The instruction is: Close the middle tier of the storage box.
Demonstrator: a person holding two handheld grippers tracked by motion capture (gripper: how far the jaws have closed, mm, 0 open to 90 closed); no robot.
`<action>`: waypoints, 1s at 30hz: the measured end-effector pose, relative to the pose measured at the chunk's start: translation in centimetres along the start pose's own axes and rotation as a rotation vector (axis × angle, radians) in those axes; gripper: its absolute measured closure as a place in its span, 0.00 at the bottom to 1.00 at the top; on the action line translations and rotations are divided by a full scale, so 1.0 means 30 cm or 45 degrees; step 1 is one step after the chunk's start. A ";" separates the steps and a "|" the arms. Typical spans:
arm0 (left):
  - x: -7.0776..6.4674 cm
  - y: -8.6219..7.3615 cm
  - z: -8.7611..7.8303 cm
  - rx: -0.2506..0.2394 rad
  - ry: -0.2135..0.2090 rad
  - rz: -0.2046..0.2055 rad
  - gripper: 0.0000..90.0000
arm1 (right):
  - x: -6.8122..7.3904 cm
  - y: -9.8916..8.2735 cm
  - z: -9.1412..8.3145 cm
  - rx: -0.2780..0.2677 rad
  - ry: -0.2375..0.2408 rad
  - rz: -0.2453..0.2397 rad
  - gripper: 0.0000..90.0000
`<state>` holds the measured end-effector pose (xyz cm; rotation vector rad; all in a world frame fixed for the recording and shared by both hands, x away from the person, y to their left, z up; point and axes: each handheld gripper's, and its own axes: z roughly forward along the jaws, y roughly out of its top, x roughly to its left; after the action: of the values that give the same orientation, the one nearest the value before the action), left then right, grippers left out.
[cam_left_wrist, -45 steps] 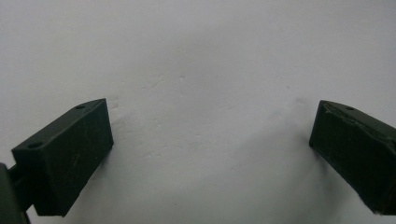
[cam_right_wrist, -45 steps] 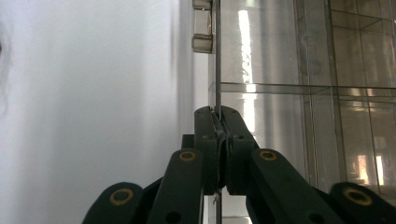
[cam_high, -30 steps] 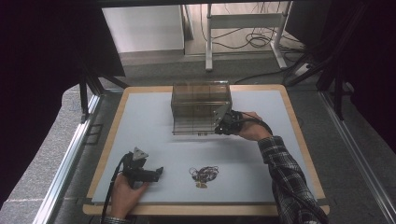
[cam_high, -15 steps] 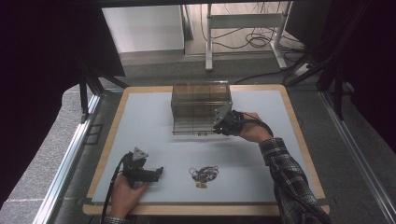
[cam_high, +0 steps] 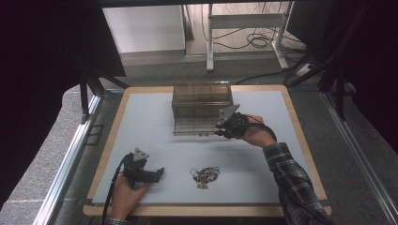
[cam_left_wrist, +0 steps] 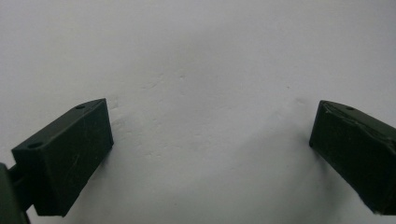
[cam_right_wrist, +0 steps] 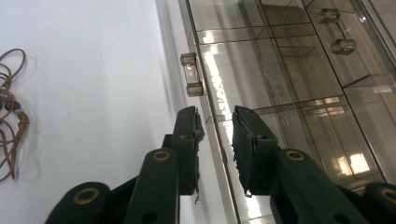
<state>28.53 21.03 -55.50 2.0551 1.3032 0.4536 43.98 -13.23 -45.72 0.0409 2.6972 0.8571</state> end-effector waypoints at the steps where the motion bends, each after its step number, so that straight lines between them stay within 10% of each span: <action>1: 0.000 0.000 0.000 0.000 0.000 0.000 0.00 | 0.003 -0.001 -0.002 0.003 -0.001 0.004 0.76; 30: 0.000 0.000 0.000 -0.001 0.000 -0.001 0.00 | 0.108 -0.060 0.007 -0.001 0.013 0.216 0.54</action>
<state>28.53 21.02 -55.51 2.0542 1.3038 0.4536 41.08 -14.19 -47.81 0.2690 2.7327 0.9082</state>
